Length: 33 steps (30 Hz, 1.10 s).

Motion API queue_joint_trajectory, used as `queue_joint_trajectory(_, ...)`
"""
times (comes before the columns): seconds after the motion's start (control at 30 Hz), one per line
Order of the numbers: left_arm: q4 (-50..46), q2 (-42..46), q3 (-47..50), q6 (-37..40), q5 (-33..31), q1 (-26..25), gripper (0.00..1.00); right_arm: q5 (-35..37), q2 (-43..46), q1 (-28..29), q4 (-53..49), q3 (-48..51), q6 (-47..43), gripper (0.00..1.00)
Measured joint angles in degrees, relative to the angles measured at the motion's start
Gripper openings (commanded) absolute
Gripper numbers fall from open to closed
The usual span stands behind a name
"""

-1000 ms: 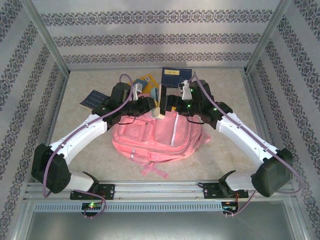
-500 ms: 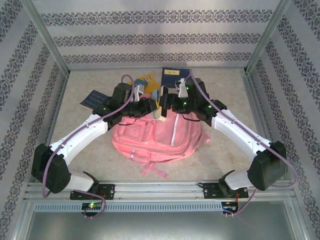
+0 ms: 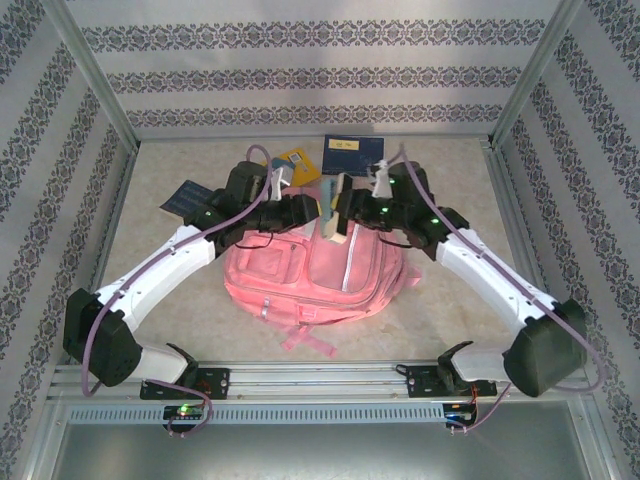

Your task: Pack books, pencil case, and school supplies into a backpack

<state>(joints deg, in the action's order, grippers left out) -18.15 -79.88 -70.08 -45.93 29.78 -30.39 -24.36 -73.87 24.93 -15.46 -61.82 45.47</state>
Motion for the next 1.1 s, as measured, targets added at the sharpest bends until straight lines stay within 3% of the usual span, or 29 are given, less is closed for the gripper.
queue_joint_trajectory(0.13, -5.31, -0.74, -4.83, 4.44, -1.55, -1.09, 0.47, 4.28, 5.92, -6.08, -6.12, 3.41, -1.42, 0.16)
queue_joint_trajectory(0.23, -9.42, -3.58, -8.7, 7.58, -3.61, -3.89, 0.48, 7.19, 11.23, -9.62, -11.85, 5.92, -3.28, 0.09)
queue_joint_trajectory(0.33, -12.81, -8.52, -12.13, 9.75, -5.27, -7.26, 0.49, 10.95, 16.17, -12.09, -17.81, 8.09, -5.2, 0.08)
queue_joint_trajectory(0.67, -17.53, -24.7, -18.45, 11.69, -5.79, -13.0, 0.52, 19.26, 24.83, -14.29, -29.68, 13.42, -6.93, 0.09)
queue_joint_trajectory(1.1, -15.72, -28.3, -17.62, 10.69, -1.99, -13.05, 0.48, 19.21, 26.16, -14.29, -30.23, 15.56, -6.91, 0.11)
